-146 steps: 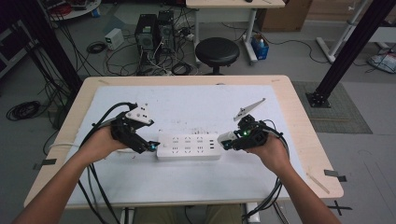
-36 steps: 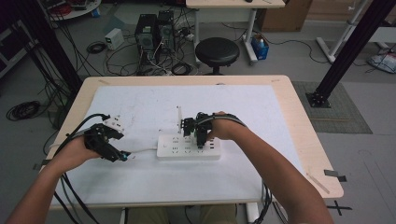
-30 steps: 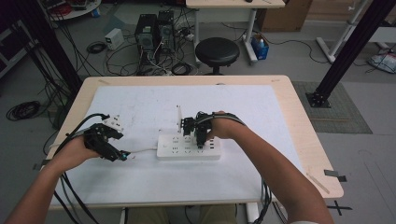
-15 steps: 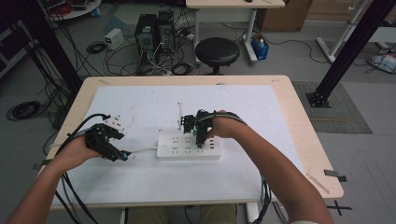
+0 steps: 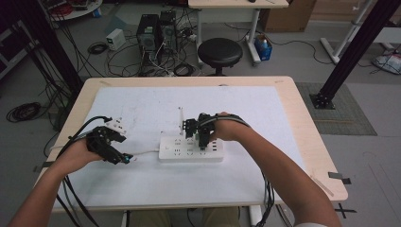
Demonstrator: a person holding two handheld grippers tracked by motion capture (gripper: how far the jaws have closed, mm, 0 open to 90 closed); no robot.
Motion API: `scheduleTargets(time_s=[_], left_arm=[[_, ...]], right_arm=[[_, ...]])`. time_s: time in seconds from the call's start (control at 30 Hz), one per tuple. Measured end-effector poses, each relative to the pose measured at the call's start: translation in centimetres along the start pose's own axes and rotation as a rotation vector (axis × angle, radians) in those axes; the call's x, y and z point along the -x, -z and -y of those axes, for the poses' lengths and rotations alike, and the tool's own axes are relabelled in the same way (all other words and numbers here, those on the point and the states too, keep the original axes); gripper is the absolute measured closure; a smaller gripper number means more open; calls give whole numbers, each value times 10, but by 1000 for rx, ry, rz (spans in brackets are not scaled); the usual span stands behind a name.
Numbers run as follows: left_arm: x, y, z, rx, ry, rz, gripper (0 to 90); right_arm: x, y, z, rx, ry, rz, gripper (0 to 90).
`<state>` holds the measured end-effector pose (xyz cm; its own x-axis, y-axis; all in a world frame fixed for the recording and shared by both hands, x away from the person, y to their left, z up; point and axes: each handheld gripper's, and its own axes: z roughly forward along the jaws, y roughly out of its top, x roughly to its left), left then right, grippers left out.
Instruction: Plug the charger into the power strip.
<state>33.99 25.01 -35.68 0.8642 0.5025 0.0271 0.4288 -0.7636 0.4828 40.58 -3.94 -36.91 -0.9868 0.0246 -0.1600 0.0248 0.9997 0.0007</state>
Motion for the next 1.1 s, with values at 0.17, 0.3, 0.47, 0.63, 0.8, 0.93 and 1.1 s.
scheduleTargets(time_s=[0.17, 0.3, 0.47, 0.63, 0.8, 0.93, 1.1], left_arm=[[-1, -2, -2, -2, -5, 4, 236], [1, -3, -3, -2, -8, 6, 236], [1, -4, 0, 5, 3, 2, 236], [1, -5, -3, 15, 3, 6, 236], [3, -5, -3, 18, 3, 8, 236], [2, -5, -2, 13, 11, 5, 236], [2, -4, -2, 9, 16, 1, 236]], right_arm=[[4, -1, -5, -21, 10, -24, 623], [13, -1, -5, -28, -17, -78, 624], [10, -2, -3, -10, -4, -59, 625], [2, -3, 0, 20, 7, -7, 622], [4, -4, 2, 36, -16, -20, 621], [8, -6, 4, 46, -32, -53, 622], [9, -9, 4, 44, -19, -58, 623]])
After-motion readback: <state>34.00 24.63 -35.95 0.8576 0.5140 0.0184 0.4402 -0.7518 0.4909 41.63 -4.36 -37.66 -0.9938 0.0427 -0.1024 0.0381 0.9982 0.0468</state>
